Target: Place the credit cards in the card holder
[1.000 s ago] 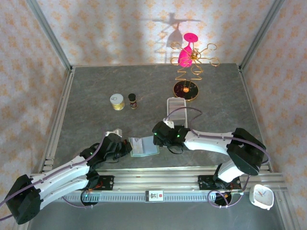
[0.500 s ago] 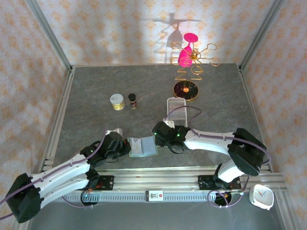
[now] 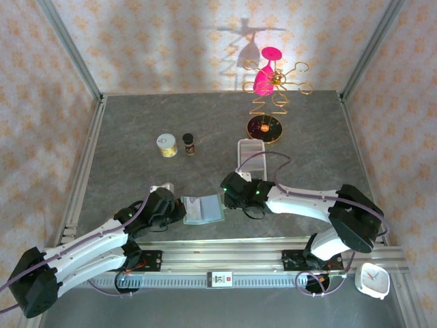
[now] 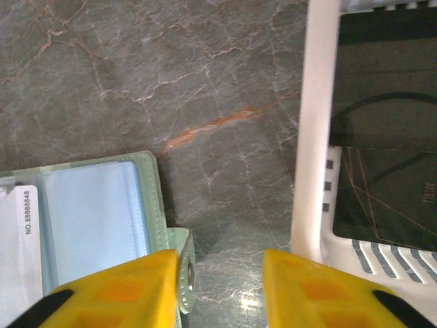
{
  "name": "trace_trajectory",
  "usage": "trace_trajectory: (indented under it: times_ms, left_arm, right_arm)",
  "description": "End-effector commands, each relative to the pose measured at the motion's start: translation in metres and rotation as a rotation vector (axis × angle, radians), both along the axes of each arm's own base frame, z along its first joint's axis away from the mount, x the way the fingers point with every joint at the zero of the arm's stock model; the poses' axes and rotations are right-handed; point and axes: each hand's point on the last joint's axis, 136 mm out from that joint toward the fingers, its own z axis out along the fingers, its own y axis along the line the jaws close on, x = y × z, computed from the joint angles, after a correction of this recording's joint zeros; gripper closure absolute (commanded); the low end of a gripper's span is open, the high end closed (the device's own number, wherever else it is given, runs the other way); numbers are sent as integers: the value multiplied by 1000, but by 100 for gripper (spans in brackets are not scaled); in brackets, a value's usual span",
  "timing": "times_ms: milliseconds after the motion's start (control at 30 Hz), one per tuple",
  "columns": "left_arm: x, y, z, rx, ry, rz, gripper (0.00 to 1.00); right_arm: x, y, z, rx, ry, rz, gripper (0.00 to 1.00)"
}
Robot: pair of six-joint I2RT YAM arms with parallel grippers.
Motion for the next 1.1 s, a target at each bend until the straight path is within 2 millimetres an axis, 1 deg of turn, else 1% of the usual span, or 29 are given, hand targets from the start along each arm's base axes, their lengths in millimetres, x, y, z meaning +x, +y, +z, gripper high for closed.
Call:
trace_trajectory:
  times_ms: [0,233,333,433,533,633,700,733,1067]
  left_arm:
    - [3,3,4,36,-14,-3,100]
    - [3,2,6,32,-15,-5,100]
    - [3,1,7,27,-15,-9,100]
    - [4,-3,12,15,-17,-17,100]
    - [4,-13,19,-27,-18,-49,99]
    - [2,-33,25,-106,-1,-109,82]
    - [1,-47,30,-160,10,-152,74]
    - [2,-50,30,-168,15,-158,72]
    - [22,-99,38,-230,32,-222,71]
  right_arm:
    - [-1,-8,-1,-5,-1,-10,72]
    - [-6,-3,-1,48,10,2,90]
    - [-7,1,3,89,6,5,100]
    - [-8,7,6,128,9,15,100]
    - [-11,13,7,172,21,25,100]
    - [-14,17,5,204,36,29,100]
    - [-16,17,2,209,45,28,100]
    - [-16,17,1,210,46,28,100]
    - [-20,15,1,257,42,13,100]
